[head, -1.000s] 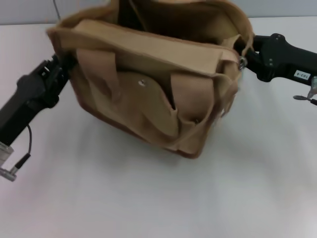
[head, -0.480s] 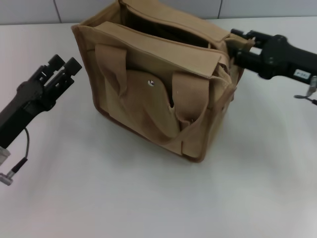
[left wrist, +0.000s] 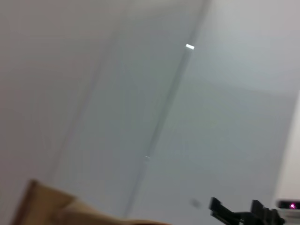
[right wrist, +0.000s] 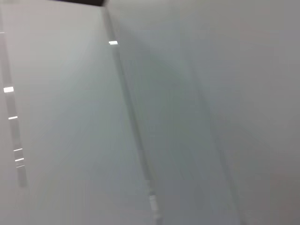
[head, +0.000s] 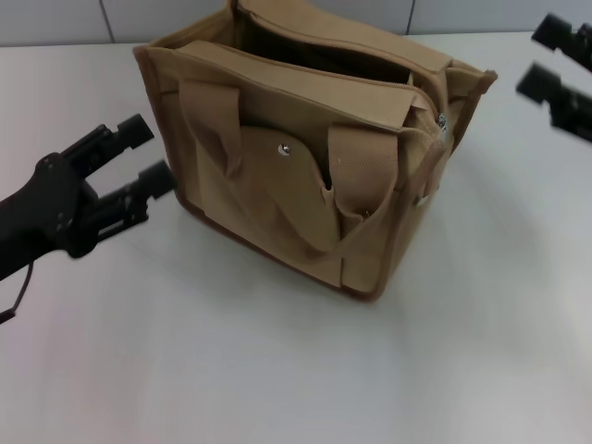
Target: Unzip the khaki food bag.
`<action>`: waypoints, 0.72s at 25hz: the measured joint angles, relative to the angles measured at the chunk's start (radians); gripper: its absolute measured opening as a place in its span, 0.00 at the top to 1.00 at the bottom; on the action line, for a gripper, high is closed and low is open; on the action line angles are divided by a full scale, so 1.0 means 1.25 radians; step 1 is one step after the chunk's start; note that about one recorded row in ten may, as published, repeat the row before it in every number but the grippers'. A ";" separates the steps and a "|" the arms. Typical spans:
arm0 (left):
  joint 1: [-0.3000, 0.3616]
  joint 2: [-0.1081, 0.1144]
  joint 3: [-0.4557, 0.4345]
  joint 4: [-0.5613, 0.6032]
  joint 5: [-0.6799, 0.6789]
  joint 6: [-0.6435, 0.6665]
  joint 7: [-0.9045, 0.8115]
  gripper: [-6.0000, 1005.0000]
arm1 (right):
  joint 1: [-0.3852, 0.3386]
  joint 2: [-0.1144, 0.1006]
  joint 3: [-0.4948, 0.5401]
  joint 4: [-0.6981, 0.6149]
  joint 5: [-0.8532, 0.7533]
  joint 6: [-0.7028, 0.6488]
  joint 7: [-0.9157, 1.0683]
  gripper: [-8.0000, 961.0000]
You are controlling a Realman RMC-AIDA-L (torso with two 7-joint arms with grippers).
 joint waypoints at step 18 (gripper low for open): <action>0.012 0.052 0.017 0.118 0.195 0.108 -0.013 0.16 | 0.020 0.018 -0.192 -0.012 -0.213 -0.133 -0.061 0.11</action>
